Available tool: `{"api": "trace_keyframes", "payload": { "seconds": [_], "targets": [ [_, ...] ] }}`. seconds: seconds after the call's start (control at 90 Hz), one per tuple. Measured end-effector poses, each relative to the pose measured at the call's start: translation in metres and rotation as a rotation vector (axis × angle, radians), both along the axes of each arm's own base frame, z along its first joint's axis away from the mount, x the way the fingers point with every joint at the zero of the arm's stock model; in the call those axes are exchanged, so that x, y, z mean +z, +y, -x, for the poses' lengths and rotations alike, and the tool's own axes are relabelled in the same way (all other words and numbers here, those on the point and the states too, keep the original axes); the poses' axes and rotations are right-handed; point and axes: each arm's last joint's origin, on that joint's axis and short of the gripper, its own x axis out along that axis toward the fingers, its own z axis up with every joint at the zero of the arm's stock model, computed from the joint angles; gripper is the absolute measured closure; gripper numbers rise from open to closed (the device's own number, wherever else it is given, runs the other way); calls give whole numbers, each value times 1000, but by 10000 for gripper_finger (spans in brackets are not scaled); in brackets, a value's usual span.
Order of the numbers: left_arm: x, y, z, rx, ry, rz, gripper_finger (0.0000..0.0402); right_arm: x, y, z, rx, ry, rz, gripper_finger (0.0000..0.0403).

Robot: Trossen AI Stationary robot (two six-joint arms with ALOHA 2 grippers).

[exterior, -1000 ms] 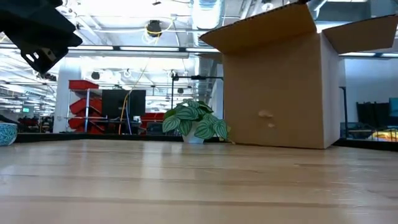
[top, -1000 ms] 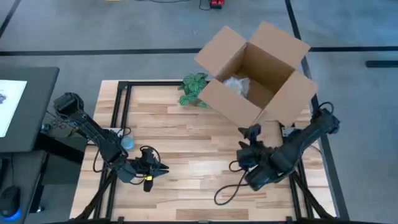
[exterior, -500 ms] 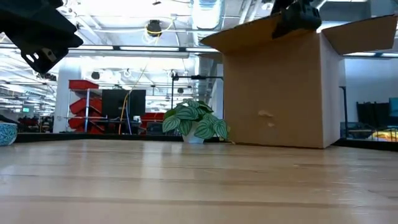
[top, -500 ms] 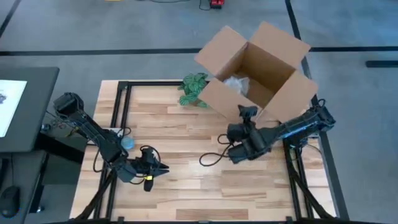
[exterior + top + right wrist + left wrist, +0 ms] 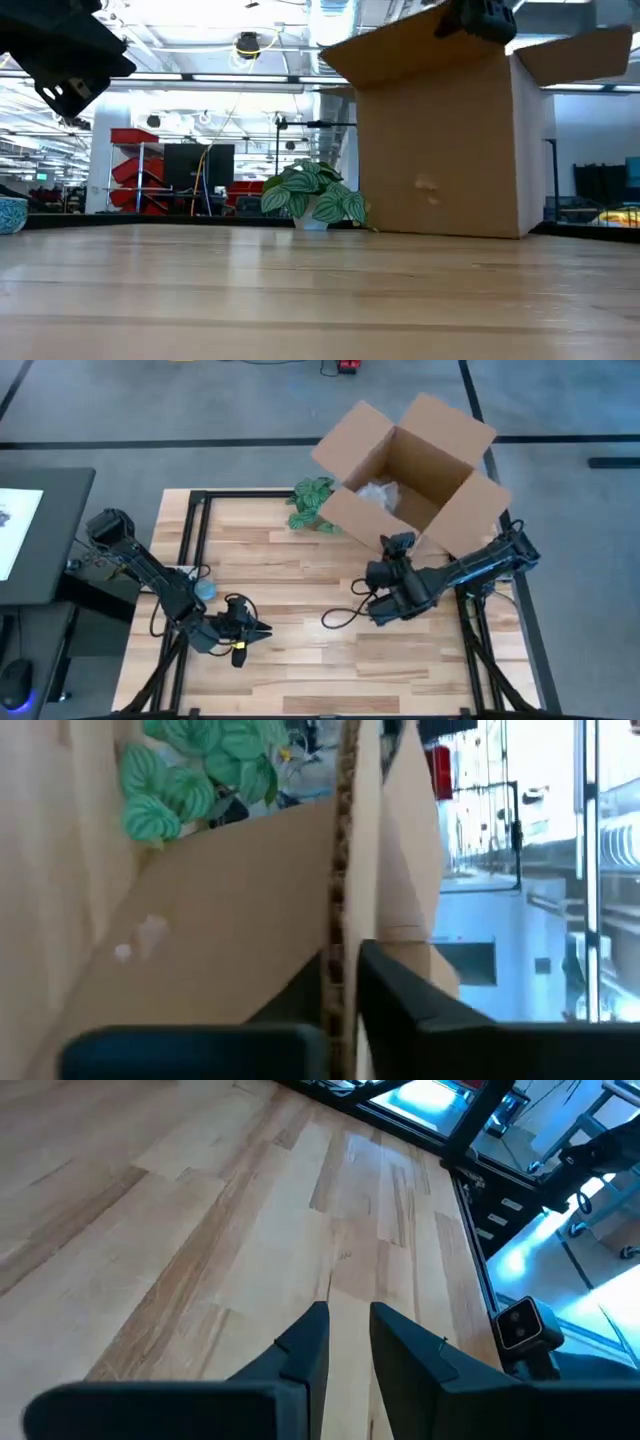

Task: Wrap mug
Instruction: Move the cardboard box to the center of the table

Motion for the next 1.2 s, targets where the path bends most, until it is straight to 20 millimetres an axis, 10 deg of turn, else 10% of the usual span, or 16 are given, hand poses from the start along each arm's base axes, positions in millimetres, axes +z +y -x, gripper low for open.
{"api": "trace_keyframes", "payload": {
  "seconds": [0.456,1.2],
  "targets": [
    [2,-1,-1,3,-17,21,344,50,70,15,225,-222,-234,402],
    [1,-3,0,-36,0,61,344,61,159,42,574,-380,-564,399]
  ]
}}
